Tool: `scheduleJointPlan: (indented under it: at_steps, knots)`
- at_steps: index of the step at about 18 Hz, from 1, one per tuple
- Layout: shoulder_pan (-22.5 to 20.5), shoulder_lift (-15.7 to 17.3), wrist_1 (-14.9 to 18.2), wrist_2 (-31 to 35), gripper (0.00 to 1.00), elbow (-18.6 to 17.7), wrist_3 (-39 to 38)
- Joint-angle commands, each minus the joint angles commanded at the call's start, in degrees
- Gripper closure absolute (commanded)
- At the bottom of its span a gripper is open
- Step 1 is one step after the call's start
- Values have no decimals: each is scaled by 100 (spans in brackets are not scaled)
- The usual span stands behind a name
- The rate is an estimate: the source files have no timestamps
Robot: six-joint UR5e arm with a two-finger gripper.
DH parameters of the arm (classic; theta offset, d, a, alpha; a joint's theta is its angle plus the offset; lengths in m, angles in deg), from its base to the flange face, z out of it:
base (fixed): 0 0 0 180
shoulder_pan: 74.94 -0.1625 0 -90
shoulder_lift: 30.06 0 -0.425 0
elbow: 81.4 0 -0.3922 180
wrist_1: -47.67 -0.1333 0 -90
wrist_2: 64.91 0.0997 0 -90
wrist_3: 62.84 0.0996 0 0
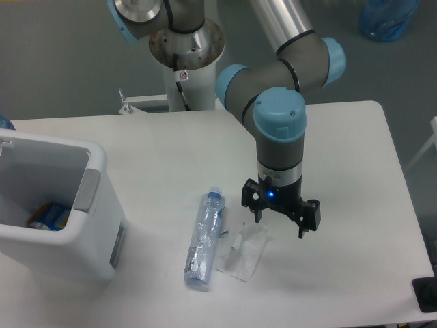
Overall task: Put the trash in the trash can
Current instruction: 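Move the open gripper down over the clear plastic wrapper, then lower the gripper onto the clear plastic wrapper and close on it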
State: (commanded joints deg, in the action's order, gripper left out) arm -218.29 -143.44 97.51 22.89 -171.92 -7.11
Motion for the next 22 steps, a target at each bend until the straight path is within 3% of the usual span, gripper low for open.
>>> scheduleJointPlan:
  at_steps: [3, 22]
  knots:
    - [9, -17, -106, 9, 0, -176, -158]
    - [448, -422, -62, 0, 0, -115, -1723]
